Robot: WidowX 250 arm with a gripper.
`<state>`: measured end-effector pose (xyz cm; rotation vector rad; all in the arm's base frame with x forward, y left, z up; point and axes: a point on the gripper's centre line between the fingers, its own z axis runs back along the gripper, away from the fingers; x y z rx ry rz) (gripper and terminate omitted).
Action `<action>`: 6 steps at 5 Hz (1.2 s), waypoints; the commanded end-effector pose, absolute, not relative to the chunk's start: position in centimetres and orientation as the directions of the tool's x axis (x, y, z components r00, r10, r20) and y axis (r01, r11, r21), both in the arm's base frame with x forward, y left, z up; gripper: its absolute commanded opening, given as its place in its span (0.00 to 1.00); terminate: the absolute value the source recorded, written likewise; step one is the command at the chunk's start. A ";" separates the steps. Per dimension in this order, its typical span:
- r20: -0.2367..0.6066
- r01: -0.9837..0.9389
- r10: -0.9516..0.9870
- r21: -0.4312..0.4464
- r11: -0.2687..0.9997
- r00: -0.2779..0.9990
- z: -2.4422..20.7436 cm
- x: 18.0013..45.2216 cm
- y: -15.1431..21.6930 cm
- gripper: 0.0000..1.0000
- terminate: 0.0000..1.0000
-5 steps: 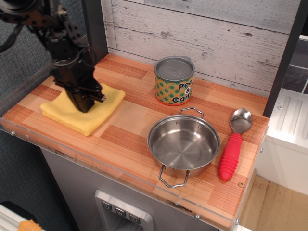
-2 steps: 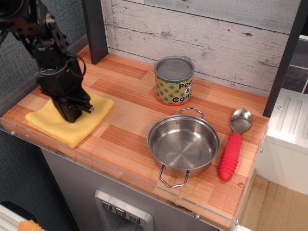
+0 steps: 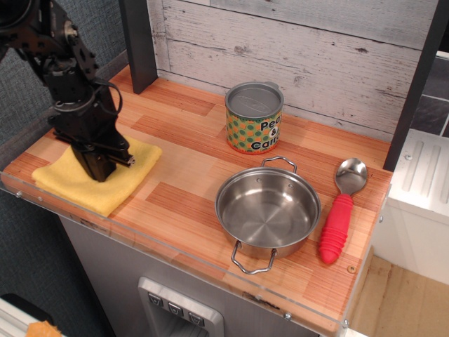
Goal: Move the yellow rectangle to the edge.
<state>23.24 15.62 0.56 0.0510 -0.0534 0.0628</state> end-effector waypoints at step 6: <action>0.159 -0.119 0.114 0.024 0.993 0.981 5.5 24.0 16.1 1.00 0.00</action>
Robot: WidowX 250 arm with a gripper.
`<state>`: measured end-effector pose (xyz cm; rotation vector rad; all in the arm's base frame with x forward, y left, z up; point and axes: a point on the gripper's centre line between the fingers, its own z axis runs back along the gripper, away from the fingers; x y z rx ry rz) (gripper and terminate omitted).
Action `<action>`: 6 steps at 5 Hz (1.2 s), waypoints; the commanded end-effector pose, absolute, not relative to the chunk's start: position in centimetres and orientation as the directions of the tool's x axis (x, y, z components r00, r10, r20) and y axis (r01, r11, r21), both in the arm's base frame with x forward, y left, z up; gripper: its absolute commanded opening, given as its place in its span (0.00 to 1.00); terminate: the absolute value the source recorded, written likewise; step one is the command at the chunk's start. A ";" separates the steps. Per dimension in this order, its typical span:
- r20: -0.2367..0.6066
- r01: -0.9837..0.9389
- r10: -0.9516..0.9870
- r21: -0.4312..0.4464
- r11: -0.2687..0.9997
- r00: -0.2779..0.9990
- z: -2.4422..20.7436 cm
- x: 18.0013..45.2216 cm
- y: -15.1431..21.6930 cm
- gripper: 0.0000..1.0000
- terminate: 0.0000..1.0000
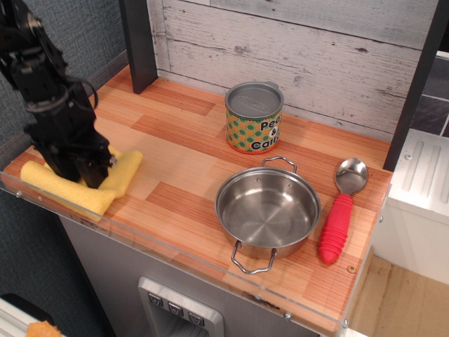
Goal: Move the yellow rectangle to the edge.
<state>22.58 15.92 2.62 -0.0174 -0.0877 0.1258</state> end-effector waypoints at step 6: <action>0.099 -0.130 0.122 0.078 0.988 0.988 11.1 26.7 15.3 1.00 0.00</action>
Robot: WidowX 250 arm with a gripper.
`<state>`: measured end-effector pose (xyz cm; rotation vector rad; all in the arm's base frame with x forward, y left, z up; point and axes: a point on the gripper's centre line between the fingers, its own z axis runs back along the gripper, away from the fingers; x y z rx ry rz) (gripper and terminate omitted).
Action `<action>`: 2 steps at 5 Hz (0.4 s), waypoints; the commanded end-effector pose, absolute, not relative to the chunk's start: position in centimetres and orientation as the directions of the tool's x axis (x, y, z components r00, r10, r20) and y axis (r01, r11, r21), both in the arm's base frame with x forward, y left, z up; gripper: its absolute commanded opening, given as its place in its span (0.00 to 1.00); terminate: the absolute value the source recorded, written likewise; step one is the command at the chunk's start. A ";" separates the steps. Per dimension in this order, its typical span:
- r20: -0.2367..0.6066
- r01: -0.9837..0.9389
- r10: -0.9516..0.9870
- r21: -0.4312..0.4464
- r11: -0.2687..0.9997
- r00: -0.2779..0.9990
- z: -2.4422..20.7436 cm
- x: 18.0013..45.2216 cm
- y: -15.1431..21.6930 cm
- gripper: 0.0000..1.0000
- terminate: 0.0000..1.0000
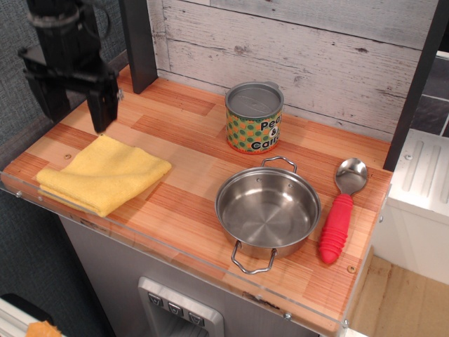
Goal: Move the yellow rectangle to the edge.
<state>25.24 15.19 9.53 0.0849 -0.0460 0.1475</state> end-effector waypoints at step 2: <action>0.109 -0.035 0.031 0.035 0.999 0.994 12.9 29.1 11.4 1.00 0.00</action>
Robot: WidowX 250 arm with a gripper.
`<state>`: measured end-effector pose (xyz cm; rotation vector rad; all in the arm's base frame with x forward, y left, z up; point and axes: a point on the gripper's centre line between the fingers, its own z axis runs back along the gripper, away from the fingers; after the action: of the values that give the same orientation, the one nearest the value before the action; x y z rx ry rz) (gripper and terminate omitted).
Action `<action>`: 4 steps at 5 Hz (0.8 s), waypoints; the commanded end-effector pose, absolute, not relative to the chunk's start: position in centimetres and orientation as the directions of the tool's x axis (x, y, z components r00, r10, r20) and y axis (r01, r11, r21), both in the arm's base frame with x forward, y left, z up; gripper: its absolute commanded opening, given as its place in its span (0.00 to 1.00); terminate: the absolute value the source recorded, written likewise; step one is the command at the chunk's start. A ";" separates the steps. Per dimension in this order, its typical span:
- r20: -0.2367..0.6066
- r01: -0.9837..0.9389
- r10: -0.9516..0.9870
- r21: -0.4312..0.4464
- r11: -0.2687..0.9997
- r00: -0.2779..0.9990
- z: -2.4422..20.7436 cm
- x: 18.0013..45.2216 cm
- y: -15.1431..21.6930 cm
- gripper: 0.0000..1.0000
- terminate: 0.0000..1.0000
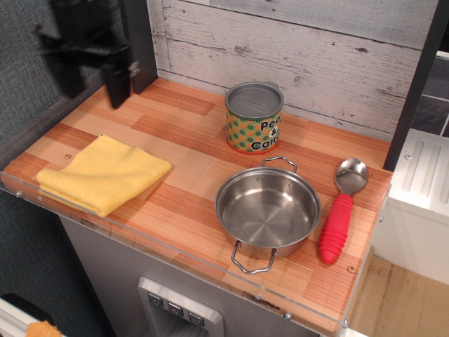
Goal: Move the yellow rectangle to the edge.
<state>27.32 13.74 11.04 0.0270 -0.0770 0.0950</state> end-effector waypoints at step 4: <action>0.119 0.108 -0.107 -0.002 0.994 0.987 14.6 27.1 3.5 1.00 0.00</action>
<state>26.89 3.32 13.68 -0.0234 -0.0802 -0.1096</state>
